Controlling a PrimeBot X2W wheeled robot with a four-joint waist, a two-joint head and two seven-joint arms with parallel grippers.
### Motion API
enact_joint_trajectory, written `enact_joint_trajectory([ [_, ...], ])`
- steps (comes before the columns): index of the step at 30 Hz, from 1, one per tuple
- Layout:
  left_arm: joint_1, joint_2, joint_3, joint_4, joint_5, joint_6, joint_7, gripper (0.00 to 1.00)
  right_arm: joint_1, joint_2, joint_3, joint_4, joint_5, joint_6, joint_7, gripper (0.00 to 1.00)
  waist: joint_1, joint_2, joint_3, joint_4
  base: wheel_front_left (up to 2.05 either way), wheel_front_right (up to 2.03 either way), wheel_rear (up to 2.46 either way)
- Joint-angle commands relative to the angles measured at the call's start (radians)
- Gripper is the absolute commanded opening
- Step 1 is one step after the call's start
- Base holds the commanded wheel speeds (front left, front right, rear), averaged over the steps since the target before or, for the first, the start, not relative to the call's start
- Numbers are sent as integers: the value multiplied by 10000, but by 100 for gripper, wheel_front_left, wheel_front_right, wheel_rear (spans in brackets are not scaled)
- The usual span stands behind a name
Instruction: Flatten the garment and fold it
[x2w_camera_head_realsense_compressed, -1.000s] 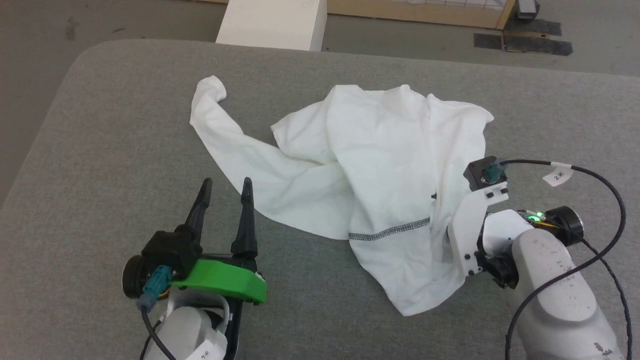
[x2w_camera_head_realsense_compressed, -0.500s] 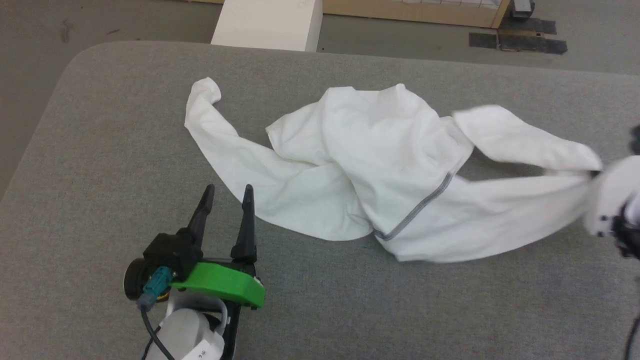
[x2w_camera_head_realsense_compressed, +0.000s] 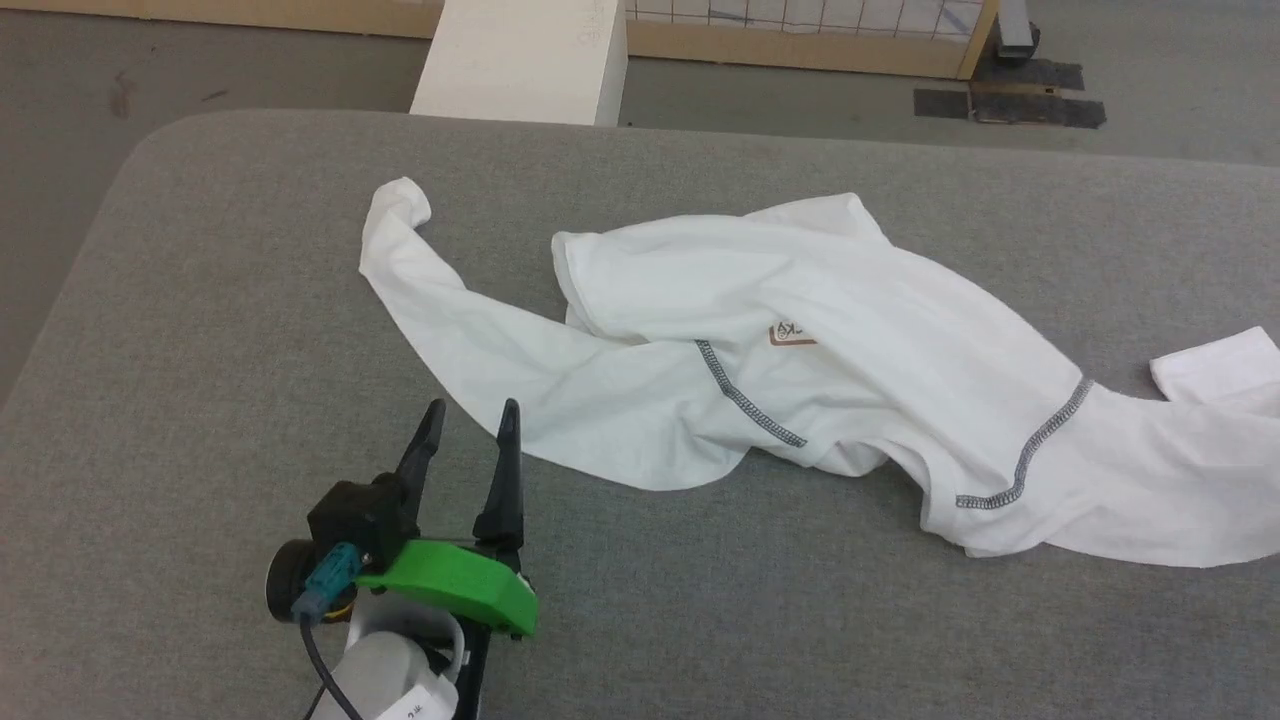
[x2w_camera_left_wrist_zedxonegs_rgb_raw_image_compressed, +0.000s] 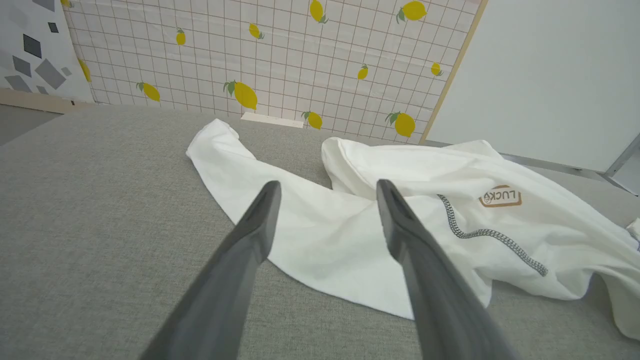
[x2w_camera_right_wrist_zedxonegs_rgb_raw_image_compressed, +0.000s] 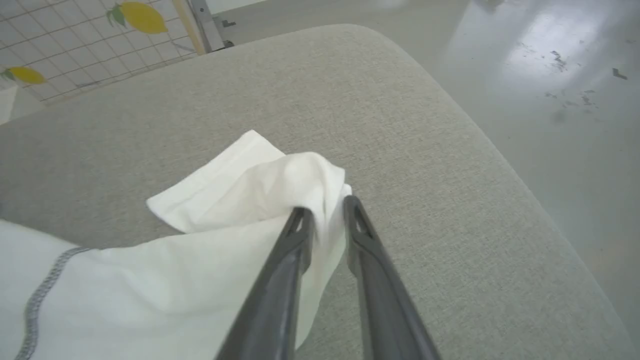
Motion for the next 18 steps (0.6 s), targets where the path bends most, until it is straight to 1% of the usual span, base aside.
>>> enact_joint_trajectory([
  [1,109,28,36,75,-119,-11,-43,100,-191,247,248,-339,206,-13,-466,100,0,-1,-147,-106,0,0,0],
  [4,194,47,124,214,-245,70,70,100,103,600,1006,-1143,895,-13,-1517,100,0,-1,-414,-211,0,0,0],
  [6,245,36,184,278,-354,177,223,100,655,781,1615,-1718,1335,-13,-2139,100,0,-1,-593,-288,0,0,0],
  [7,269,20,217,297,-453,237,315,100,1040,870,1906,-2001,1568,-13,-2367,100,0,-1,-682,-321,0,0,0],
  [9,300,-7,225,343,-570,389,535,100,1806,995,2290,-2440,1636,-13,-2730,100,0,-1,-828,-393,0,0,0],
  [12,306,-69,235,467,-960,685,1102,100,2765,1114,2709,-2775,1966,-13,-3040,100,0,-1,-973,-521,0,0,0],
  [14,185,-106,286,611,-1323,1041,1698,100,3283,1126,3045,-2725,2623,-13,-3158,100,0,-1,-968,-631,0,0,0],
  [16,-56,-131,329,882,-1681,1596,2604,100,3616,1129,3365,-2721,3075,-13,-3260,100,0,-1,-896,-812,0,0,0],
  [17,-220,-139,297,1120,-1871,1911,3314,100,3700,1130,3507,-2772,3161,-13,-3322,100,0,-1,-839,-927,0,0,0],
  [18,-379,-143,232,1315,-1960,2128,3887,100,3719,1130,3580,-2832,3212,-13,-3381,100,0,-1,-787,-1025,0,0,0],
])
